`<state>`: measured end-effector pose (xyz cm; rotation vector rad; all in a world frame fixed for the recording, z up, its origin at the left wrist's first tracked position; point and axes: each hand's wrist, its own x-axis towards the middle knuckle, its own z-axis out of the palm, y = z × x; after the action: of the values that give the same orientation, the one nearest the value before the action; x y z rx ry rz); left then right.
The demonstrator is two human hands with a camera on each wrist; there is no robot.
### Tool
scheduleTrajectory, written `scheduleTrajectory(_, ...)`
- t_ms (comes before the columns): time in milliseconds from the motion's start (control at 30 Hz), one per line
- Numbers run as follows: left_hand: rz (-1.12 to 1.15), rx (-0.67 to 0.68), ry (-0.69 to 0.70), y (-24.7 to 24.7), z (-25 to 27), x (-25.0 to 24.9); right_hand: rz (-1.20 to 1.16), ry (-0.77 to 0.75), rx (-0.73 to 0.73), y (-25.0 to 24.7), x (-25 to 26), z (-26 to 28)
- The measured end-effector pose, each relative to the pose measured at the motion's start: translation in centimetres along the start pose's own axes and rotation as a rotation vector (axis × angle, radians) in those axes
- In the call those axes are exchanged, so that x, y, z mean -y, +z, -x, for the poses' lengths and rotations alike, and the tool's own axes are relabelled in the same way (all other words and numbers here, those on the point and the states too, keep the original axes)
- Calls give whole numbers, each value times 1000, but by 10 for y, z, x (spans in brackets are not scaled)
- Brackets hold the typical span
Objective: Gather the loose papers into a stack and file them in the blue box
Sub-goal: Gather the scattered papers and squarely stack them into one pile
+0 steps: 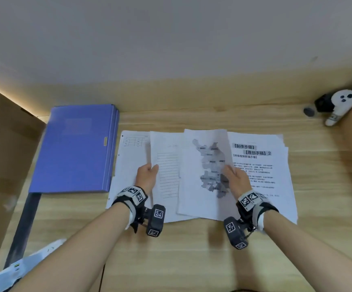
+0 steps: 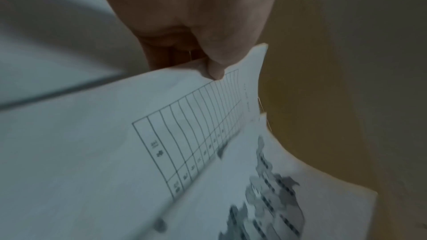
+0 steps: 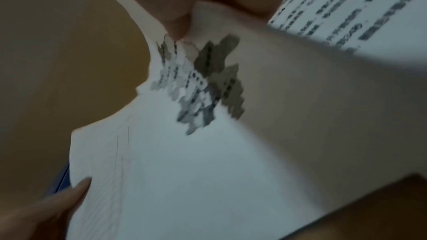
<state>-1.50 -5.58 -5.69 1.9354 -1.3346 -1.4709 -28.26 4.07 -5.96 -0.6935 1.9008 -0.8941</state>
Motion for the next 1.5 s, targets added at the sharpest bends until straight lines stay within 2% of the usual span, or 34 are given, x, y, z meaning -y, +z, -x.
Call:
scheduleTrajectory(100, -11, -14, 18, -12, -9, -5, -21, -11, -181, -12, 1, -5)
scheduleTrajectory(167, -30, -41, 41, -20, -12, -12, 36, -9, -225, -17, 3, -9)
scheduleTrajectory(500, -64, 51, 79, -33, -34, -3, 63, -48, -146, 7, 8, -19)
scheduleTrajectory(733, -438, 284, 201, -37, -51, -27, 172, -115, 7, 1, 18, -23)
scheduleTrajectory(867, -781, 469, 380, -30, -55, -62, 323, -168, 88, -11, 21, -20)
scheduleTrajectory(967, -946, 554, 495, -18, -53, -78, 457, -272, 150, -16, 24, -14)
scheduleTrajectory(1033, -958, 508, 536, -12, -49, -81, 541, -355, 163, -15, 22, -14)
scheduleTrajectory(1167, -766, 235, 535, -19, -42, -63, 598, -415, 141, -9, 20, -17)
scheduleTrajectory(1300, -702, 41, 382, -54, -30, -18, 677, -532, 198, 19, 30, -18)
scheduleTrajectory(1400, -725, -3, 238, -80, -16, 21, 715, -585, 301, 55, 41, -20)
scheduleTrajectory(1500, -735, 20, 149, -92, -5, 50, 801, -582, 372, 94, 47, -21)
